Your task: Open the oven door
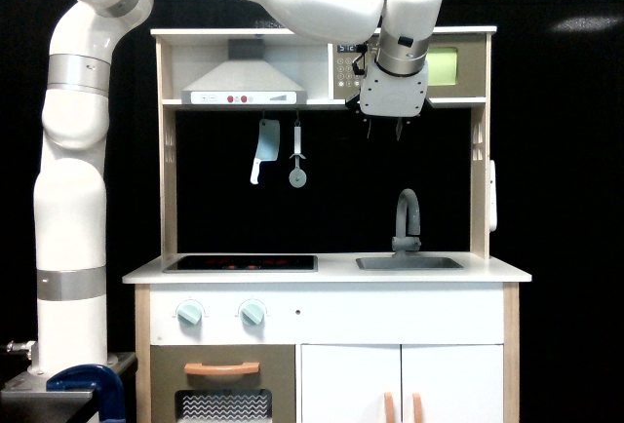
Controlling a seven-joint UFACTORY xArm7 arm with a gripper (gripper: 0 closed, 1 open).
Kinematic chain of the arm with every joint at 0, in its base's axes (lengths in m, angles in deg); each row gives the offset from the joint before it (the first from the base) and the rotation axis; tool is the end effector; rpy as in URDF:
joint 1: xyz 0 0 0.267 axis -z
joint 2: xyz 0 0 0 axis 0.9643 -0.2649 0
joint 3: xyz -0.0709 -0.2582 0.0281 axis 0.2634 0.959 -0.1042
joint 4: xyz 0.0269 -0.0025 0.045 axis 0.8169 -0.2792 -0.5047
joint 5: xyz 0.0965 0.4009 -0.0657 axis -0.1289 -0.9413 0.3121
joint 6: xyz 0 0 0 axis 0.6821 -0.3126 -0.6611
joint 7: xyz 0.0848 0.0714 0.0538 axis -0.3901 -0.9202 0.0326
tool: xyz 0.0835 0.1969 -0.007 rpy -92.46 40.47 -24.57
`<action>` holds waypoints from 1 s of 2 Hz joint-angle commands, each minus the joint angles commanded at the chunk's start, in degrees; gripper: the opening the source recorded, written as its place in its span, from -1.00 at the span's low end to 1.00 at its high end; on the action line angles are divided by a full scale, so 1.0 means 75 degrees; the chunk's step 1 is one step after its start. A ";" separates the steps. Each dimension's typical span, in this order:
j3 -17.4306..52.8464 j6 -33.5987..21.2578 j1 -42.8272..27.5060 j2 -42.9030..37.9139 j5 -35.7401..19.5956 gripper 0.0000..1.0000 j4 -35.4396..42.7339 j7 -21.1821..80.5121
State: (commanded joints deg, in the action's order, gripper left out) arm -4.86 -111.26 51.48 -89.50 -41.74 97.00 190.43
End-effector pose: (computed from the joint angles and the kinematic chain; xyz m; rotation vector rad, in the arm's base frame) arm 0.5428 0.2298 0.3133 -1.6255 -1.6889 -0.7432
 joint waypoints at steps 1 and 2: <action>-0.0607 -0.0147 0.0038 -0.0086 -0.0056 1.00 0.1109 -0.1165; -0.1138 -0.0230 0.0069 -0.0092 -0.0028 1.00 0.1946 -0.2130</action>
State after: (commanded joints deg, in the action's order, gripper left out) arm -13.40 -112.99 52.00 -90.19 -41.95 111.60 174.46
